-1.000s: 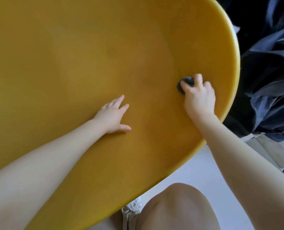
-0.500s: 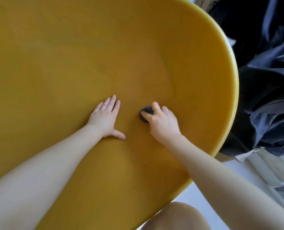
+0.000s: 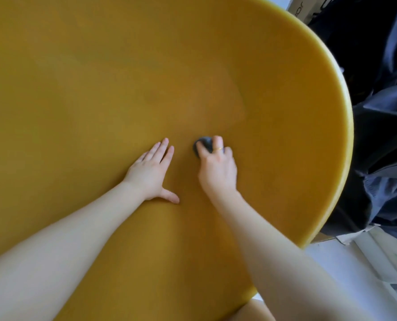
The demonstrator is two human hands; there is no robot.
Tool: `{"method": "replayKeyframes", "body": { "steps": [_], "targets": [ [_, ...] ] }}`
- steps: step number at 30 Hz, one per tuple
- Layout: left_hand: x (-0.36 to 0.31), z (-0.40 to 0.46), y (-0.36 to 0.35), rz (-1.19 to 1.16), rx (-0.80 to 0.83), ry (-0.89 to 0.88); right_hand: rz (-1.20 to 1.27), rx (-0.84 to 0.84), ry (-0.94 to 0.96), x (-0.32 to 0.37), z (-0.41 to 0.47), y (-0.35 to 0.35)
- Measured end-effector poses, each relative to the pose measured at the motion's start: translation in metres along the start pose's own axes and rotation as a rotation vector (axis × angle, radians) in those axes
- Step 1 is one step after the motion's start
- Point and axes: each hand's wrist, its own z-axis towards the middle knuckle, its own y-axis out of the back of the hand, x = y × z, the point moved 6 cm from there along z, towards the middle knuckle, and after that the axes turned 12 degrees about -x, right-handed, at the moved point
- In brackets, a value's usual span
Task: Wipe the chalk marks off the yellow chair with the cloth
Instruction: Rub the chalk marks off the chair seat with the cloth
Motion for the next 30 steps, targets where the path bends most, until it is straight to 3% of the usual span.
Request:
{"method": "replayKeyframes", "body": {
  "steps": [3,5,7,9,12,15,21,27,30],
  "targets": [
    [0.000,0.000,0.002,-0.016,0.004,0.010,0.014,0.223,0.086,0.022,-0.008,-0.012],
    [-0.001,0.000,0.004,0.000,0.015,0.003,-0.037,0.256,0.174,0.010,0.004,-0.002],
    [-0.002,0.000,0.005,0.022,0.031,0.002,-0.115,0.135,0.188,-0.019,0.029,0.019],
    [-0.002,0.003,0.009,0.043,0.040,-0.006,-0.200,-0.124,0.142,-0.052,0.057,0.049],
    [0.000,0.018,0.025,0.071,-0.047,-0.053,-0.305,-0.386,0.134,-0.076,0.084,0.074],
    [0.004,0.041,0.040,0.130,-0.142,-0.084,-0.289,-0.434,0.101,-0.070,0.086,0.065],
    [0.009,0.088,0.048,0.375,-0.186,-0.135,-0.186,-0.272,0.209,-0.040,0.040,0.015],
    [0.015,0.094,0.040,0.356,-0.182,-0.161,-0.193,-0.453,0.353,-0.026,0.137,0.027],
    [0.014,0.093,0.042,0.363,-0.189,-0.170,-0.217,-0.446,0.427,-0.019,0.155,0.022]
  ]
}}
